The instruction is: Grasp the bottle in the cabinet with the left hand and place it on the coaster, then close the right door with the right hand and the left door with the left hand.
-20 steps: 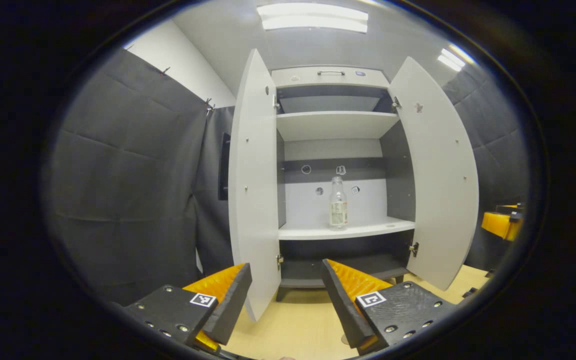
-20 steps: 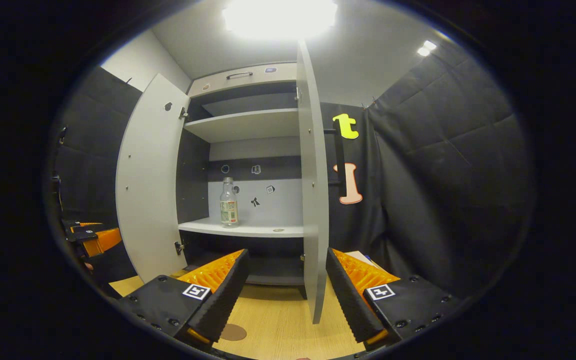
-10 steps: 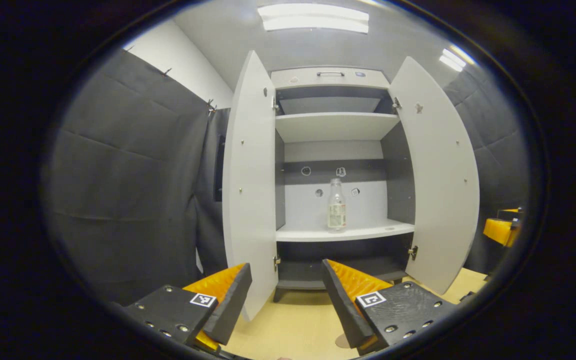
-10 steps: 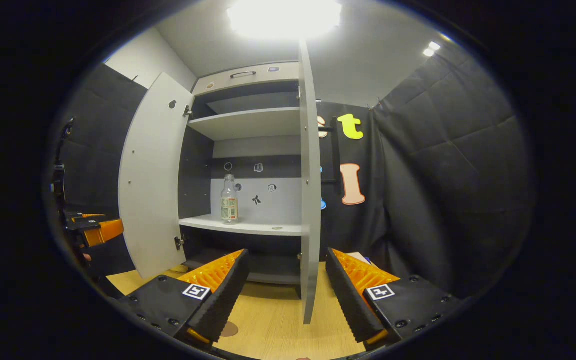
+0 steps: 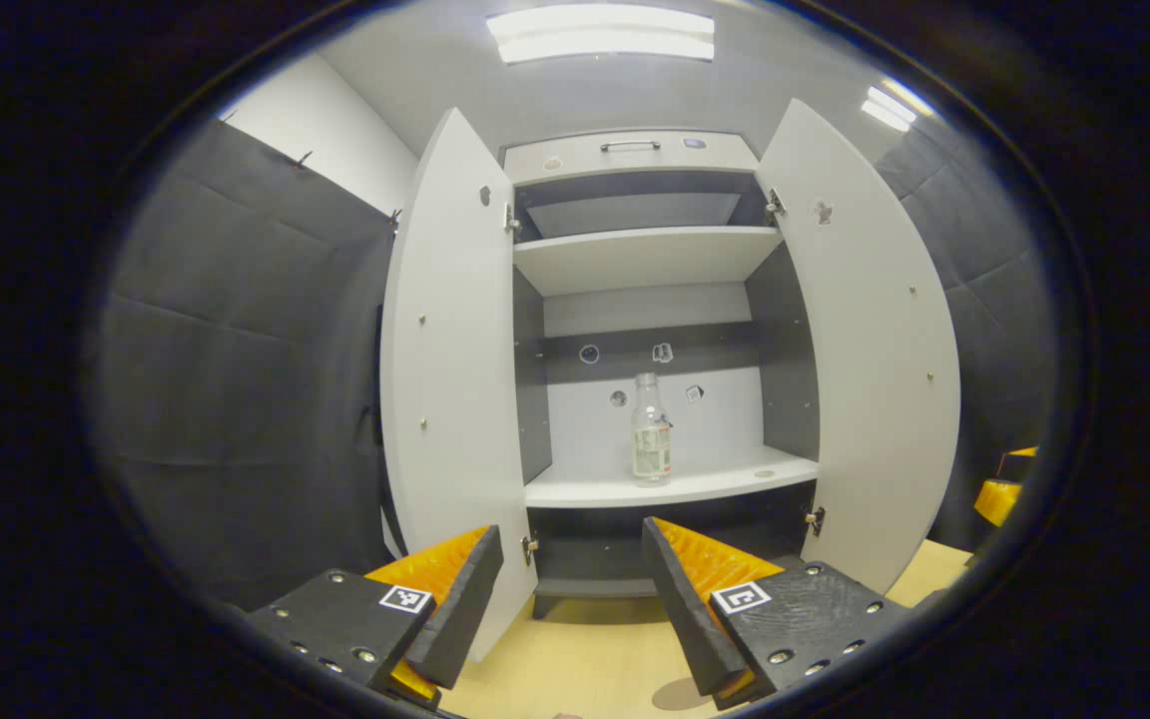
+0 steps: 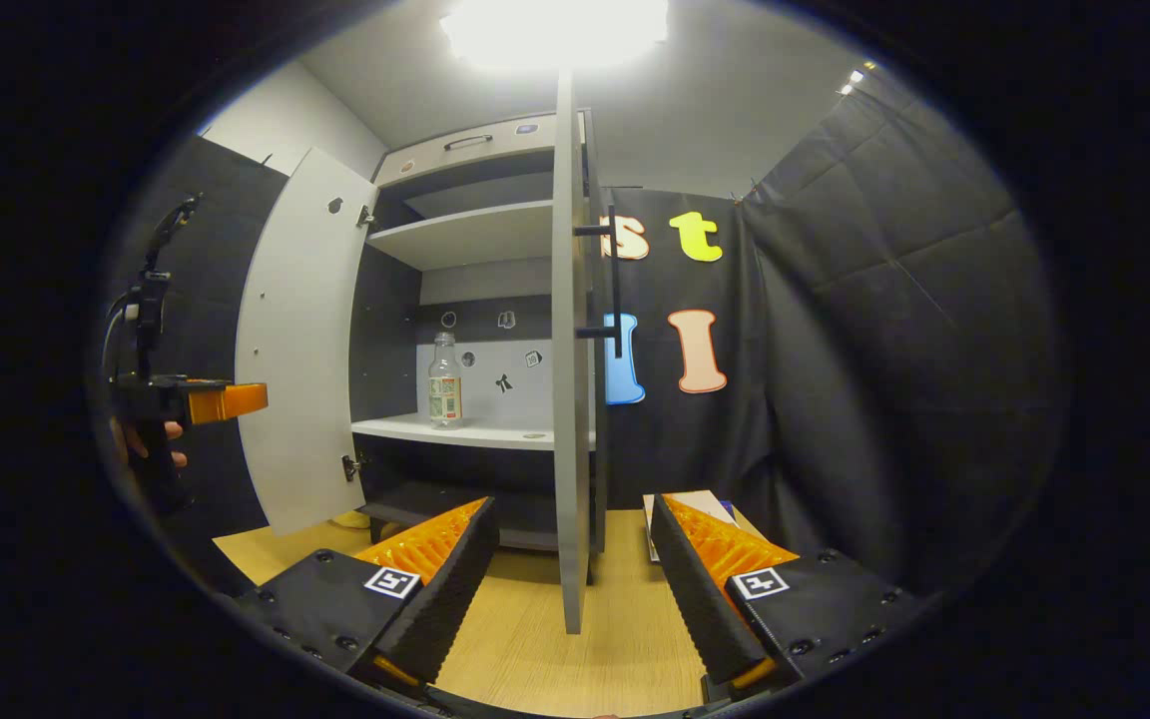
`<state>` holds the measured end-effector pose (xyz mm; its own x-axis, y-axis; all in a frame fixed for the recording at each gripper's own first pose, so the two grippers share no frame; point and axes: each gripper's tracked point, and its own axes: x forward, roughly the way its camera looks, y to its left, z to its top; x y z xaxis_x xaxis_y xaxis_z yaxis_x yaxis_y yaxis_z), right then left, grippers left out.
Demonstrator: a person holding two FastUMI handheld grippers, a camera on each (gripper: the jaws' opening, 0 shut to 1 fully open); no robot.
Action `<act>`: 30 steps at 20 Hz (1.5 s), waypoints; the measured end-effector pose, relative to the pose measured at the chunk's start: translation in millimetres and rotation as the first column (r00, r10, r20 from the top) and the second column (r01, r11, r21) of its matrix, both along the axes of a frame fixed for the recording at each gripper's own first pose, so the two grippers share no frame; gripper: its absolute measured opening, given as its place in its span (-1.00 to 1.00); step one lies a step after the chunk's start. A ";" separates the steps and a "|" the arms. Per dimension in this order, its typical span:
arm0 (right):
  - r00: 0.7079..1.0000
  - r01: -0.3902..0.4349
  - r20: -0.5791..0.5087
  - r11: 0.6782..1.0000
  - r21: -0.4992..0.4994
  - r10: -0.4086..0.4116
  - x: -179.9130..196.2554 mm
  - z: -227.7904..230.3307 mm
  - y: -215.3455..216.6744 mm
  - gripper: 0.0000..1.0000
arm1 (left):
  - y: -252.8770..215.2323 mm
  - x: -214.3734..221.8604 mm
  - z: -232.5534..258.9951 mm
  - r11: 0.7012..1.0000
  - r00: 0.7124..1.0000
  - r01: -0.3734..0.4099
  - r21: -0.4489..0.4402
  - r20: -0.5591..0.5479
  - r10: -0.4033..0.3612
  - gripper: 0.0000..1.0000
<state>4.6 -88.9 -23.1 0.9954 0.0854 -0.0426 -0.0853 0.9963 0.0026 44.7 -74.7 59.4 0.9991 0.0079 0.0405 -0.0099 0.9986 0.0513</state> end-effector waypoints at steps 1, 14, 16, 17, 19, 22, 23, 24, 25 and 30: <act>1.000 0.006 0.002 1.000 0.005 -0.006 -1.2 1.2 -6.5 0.95 | -5.3 6.9 10.1 1.000 1.000 0.010 -0.007 0.012 -0.010 0.71; 0.966 0.258 0.012 0.966 -0.026 -0.257 -4.1 10.4 -92.2 0.94 | -54.0 151.4 62.9 0.978 0.983 0.180 -0.103 0.000 -0.181 0.67; 0.952 0.305 0.016 0.952 -0.027 -0.305 -2.5 10.4 -99.1 0.94 | -61.0 177.5 60.6 0.972 0.977 0.209 -0.110 -0.016 -0.212 0.69; 0.945 0.326 0.015 0.945 -0.023 -0.326 -1.6 9.9 -100.6 0.95 | -64.7 189.8 60.2 0.968 0.974 0.222 -0.114 -0.024 -0.226 0.69; 0.930 0.368 0.010 0.930 -0.020 -0.368 1.3 6.5 -104.0 0.94 | -71.0 214.6 57.5 0.965 0.970 0.237 -0.113 -0.028 -0.242 0.72; 0.908 0.419 -0.005 0.908 -0.020 -0.420 4.0 0.4 -106.9 0.94 | -77.8 250.5 58.2 0.962 0.966 0.253 -0.106 -0.027 -0.257 0.69; 0.900 0.435 -0.008 0.900 -0.021 -0.435 5.0 0.0 -107.1 0.94 | -79.5 261.1 59.2 0.961 0.965 0.258 -0.102 -0.028 -0.262 0.69; 0.893 0.450 -0.010 0.893 -0.025 -0.450 6.1 -0.1 -108.8 0.95 | -80.7 271.0 60.0 0.960 0.964 0.261 -0.100 -0.024 -0.265 0.69; 0.886 0.463 -0.010 0.886 -0.029 -0.463 7.1 -0.2 -109.3 0.94 | -81.2 282.1 61.7 0.960 0.964 0.264 -0.098 -0.020 -0.267 0.69; 0.857 0.514 -0.025 0.857 -0.042 -0.516 9.9 -3.5 -111.2 0.95 | -88.6 329.3 66.1 0.955 0.959 0.283 -0.094 -0.002 -0.284 0.72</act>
<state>14.6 -200.1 -26.6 0.8947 -0.4411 -0.0708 0.4395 0.8975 -0.0373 374.1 -163.3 125.5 0.9613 -0.2729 0.0378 0.2744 0.9606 -0.0432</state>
